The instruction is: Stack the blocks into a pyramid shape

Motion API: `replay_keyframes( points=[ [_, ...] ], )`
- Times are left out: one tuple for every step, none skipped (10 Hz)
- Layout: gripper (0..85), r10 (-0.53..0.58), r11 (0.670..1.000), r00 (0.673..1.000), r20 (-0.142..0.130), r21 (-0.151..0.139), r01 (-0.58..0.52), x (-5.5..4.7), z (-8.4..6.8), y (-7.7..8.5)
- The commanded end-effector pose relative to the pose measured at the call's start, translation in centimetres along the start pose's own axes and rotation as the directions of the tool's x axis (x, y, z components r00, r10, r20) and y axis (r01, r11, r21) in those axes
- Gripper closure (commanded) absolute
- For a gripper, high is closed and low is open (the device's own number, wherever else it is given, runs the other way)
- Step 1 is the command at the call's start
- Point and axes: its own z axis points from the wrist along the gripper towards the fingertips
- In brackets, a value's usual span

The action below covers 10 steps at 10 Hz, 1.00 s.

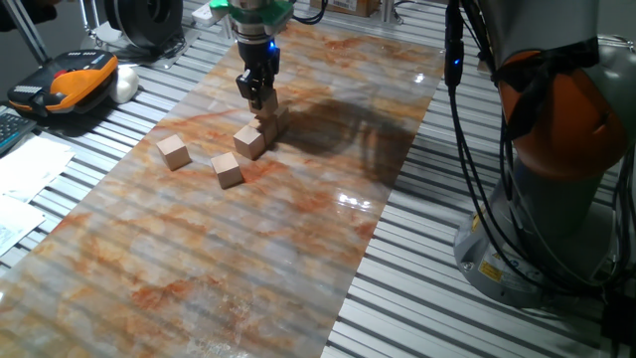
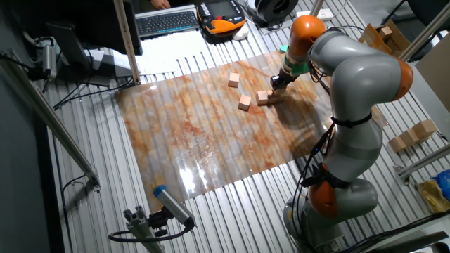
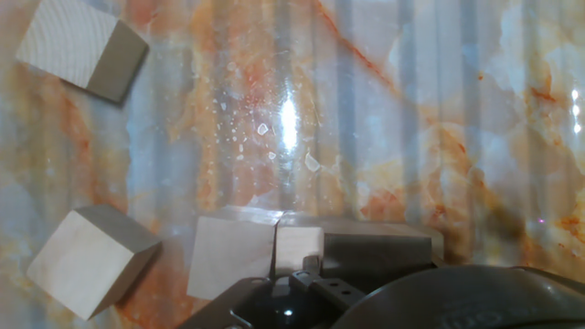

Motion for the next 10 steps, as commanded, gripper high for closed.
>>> replay_keyframes(
  points=[
    [85.0,0.0,1.0,1.0,0.002,0.0,0.0,0.01,0.01,0.0],
    [85.0,0.005,1.0,1.0,0.003,0.0,-0.005,0.03,0.02,0.01],
    [85.0,0.005,1.0,1.0,0.006,0.0,-0.005,0.06,0.07,0.04],
    [85.0,0.008,1.0,1.0,0.006,-0.001,-0.008,0.09,0.12,0.06],
    [85.0,0.012,1.0,1.0,0.011,-0.002,-0.012,0.19,0.26,0.09],
    [85.0,0.012,1.0,1.0,0.014,-0.004,-0.012,0.29,0.42,0.14],
    [85.0,0.014,1.0,1.0,0.015,-0.004,-0.014,0.37,0.54,0.17],
    [85.0,0.014,1.0,1.0,0.018,-0.004,-0.014,0.44,0.65,0.15],
    [85.0,0.014,1.0,1.0,0.018,-0.005,-0.014,0.44,0.66,0.15],
    [85.0,0.012,1.0,1.0,0.018,-0.005,-0.012,0.43,0.67,0.16]
  ],
)
